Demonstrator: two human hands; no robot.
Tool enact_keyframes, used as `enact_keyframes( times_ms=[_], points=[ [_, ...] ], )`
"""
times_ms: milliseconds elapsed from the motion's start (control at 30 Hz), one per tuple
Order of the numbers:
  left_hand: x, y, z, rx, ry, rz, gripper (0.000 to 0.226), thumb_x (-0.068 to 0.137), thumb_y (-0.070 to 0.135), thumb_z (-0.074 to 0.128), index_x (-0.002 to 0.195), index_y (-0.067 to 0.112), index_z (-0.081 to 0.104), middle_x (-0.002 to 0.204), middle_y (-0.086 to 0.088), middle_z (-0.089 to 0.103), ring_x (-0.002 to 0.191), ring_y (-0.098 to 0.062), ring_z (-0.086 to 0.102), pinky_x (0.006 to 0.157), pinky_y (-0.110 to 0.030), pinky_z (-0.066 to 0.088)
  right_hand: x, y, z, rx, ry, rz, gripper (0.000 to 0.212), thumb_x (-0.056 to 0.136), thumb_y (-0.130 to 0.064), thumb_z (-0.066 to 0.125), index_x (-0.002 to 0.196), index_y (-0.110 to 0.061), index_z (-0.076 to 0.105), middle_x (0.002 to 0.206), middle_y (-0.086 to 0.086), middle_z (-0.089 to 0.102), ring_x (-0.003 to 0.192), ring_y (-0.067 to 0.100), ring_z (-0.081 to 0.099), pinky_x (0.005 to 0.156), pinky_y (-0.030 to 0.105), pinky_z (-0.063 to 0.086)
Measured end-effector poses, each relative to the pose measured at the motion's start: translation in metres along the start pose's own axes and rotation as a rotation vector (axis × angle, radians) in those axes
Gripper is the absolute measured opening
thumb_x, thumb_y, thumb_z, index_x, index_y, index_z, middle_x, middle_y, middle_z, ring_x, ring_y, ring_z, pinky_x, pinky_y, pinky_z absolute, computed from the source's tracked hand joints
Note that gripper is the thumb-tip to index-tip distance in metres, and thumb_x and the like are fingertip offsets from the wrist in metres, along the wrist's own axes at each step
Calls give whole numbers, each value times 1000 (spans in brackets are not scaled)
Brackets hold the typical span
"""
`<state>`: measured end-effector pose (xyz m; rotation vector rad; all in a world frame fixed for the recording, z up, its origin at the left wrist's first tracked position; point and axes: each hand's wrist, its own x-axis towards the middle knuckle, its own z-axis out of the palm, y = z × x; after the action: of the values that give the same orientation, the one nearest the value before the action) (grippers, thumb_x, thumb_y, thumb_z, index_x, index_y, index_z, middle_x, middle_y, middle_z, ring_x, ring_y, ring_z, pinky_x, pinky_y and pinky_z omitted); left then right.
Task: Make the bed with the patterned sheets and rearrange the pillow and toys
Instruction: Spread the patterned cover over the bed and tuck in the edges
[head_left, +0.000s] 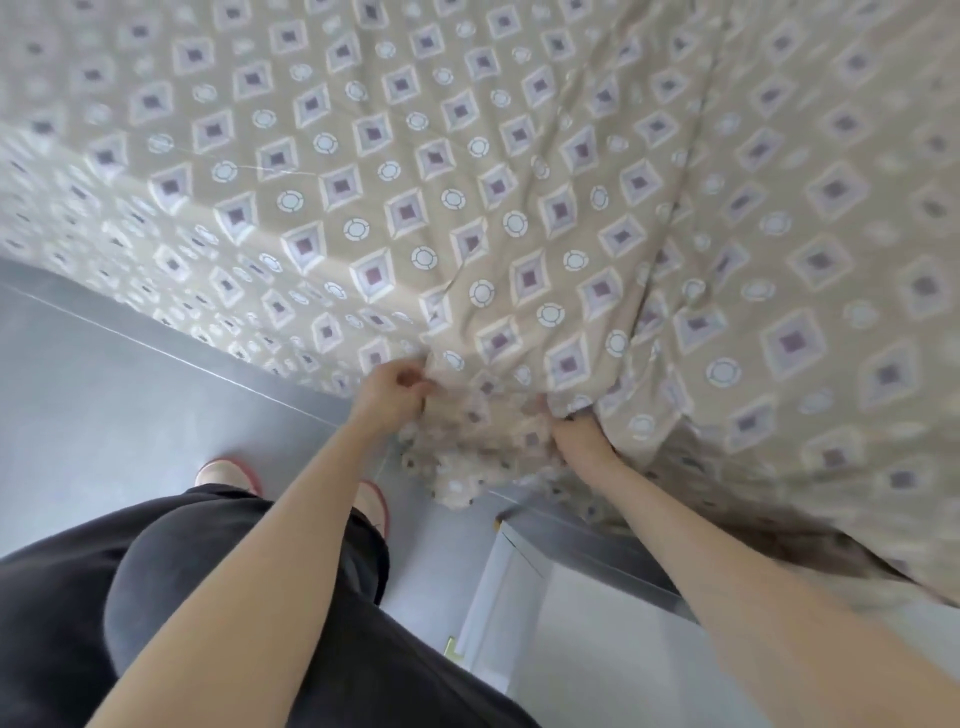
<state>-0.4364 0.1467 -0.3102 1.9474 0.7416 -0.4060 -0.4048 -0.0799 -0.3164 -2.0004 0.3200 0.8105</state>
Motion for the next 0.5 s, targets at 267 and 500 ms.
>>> enact_keyframes(
  times_ms=[267,500],
  points=[
    [-10,-24,16,347,56,46,11,88,8,51,92,17,55,87,-1,59,88,-26,57,70,-31,40,-6,0,0,-435,-25,15,42,99,-37,45,128,-8,55,123,12,60,111,28,58,93,32,44],
    [-12,12,4,62,84,189,30,80,28,74,105,16,63,100,5,65,90,-11,56,78,-25,40,-23,-18,-20,-39,-59,114,34,88,-33,63,118,-20,56,82,-7,60,54,-2,56,38,10,36]
  ],
)
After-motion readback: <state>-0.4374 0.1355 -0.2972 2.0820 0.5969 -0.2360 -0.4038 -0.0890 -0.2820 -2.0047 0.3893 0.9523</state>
